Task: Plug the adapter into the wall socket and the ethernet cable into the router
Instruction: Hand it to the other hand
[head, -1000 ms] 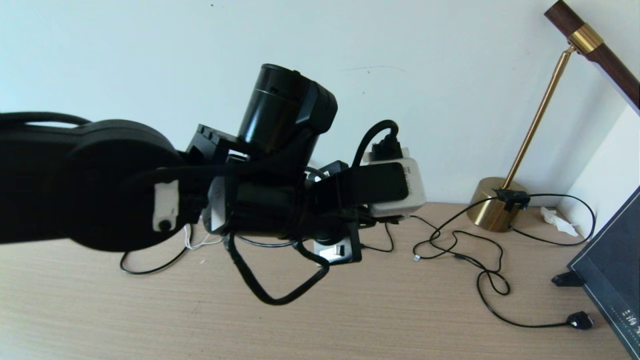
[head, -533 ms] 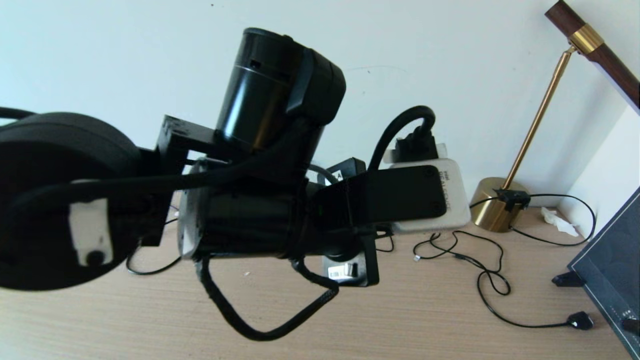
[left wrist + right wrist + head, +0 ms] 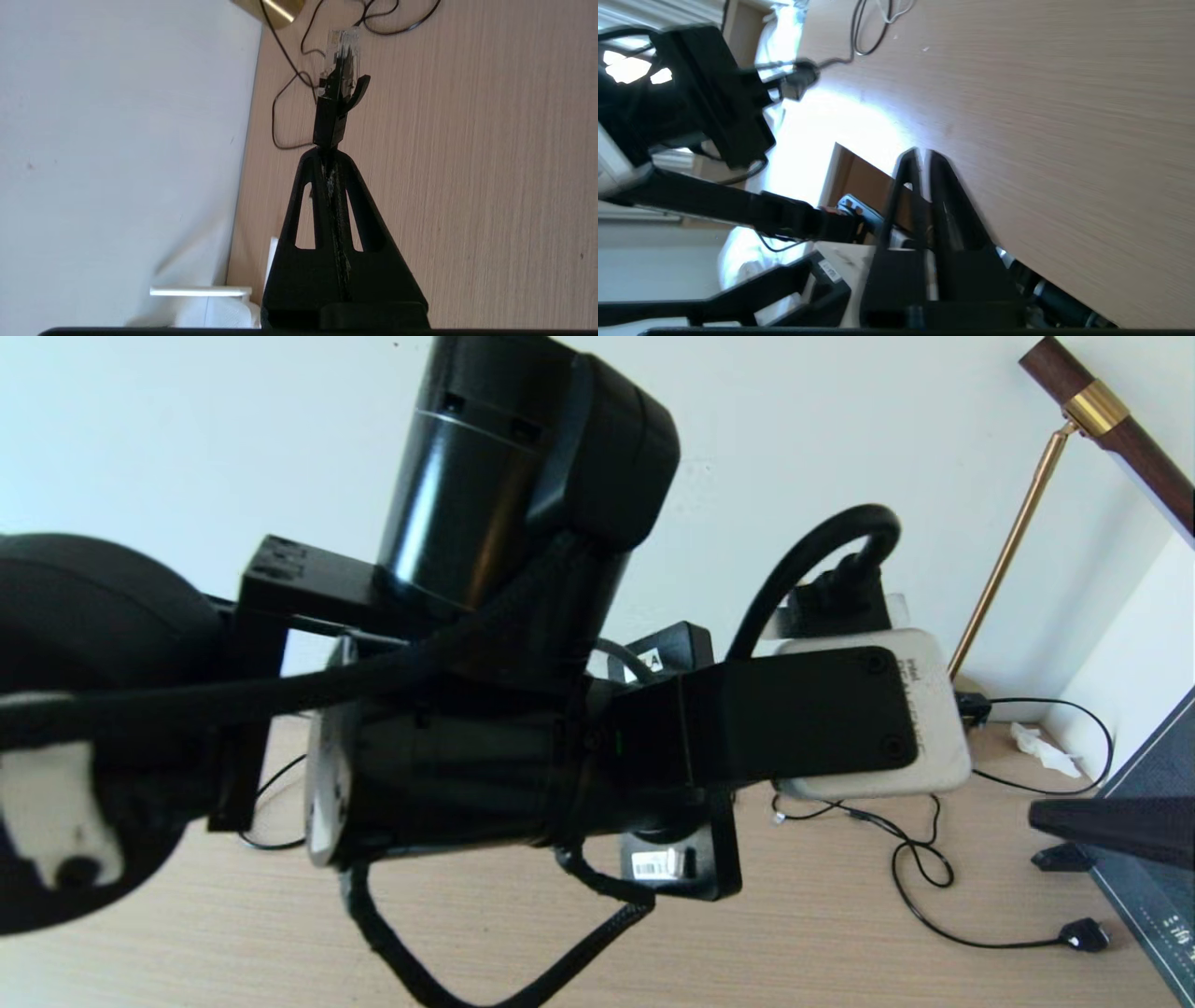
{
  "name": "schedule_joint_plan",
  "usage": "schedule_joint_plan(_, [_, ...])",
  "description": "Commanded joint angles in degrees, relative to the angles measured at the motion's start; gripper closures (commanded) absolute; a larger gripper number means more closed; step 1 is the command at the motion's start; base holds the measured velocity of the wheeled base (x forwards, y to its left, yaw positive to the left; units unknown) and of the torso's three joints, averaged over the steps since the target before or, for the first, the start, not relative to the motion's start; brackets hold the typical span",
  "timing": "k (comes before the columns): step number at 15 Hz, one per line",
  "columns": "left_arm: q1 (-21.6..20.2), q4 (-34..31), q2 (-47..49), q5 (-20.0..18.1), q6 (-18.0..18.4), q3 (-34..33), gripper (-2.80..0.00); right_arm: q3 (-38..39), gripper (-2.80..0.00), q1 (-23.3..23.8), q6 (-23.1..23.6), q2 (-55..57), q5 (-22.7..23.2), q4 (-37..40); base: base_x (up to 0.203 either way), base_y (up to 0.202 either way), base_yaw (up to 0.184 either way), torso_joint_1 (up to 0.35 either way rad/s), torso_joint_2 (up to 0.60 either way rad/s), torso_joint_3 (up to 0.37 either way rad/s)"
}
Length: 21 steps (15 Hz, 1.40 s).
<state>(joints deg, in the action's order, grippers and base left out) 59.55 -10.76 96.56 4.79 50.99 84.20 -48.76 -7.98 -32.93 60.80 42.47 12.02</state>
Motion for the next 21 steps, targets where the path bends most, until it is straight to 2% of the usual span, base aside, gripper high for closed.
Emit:
schedule_joint_plan(1, [0.8, 0.1, 1.6, 0.0, 0.3, 0.8, 0.00, -1.4, -2.80, -1.8, -1.4, 4.5, 0.1, -2.5, 0.000, 0.000, 0.000, 0.000, 0.00, 0.000])
schedule_joint_plan(4, [1.3, 1.4, 3.3, 0.0, 0.2, 1.4, 0.00, -2.0, -2.80, -3.3, -4.6, 6.6, 0.0, -8.2, 0.000, 0.000, 0.000, 0.000, 0.00, 0.000])
schedule_joint_plan(8, [1.5, 1.4, 7.4, 0.0, 0.3, 5.8, 0.00, -2.0, -2.80, -6.4, -4.9, 7.3, 0.1, -8.7, 0.000, 0.000, 0.000, 0.000, 0.00, 0.000])
schedule_joint_plan(13, [1.6, 0.9, 11.4, 0.0, 0.3, 11.1, 0.00, -1.2, -2.80, -6.7, -4.9, 6.9, 0.1, -9.3, 0.000, 0.000, 0.000, 0.000, 0.00, 0.000])
schedule_joint_plan(16, [1.8, 0.9, 11.9, 0.0, 0.3, 11.6, 0.00, -1.1, -2.80, -6.7, -5.1, 6.9, 0.1, -10.4, 0.000, 0.000, 0.000, 0.000, 0.00, 0.000])
schedule_joint_plan(20, [2.0, 0.9, 12.1, 0.3, 0.3, 12.4, 0.00, -1.0, -2.80, -6.8, -9.5, 7.0, 0.2, -13.2, 0.000, 0.000, 0.000, 0.000, 0.00, 0.000])
schedule_joint_plan(21, [2.2, 0.9, 12.1, 0.3, 0.3, 12.4, 0.00, -1.0, -0.35, -6.9, -9.5, 7.0, 0.2, -13.2, 0.000, 0.000, 0.000, 0.000, 0.00, 0.000])
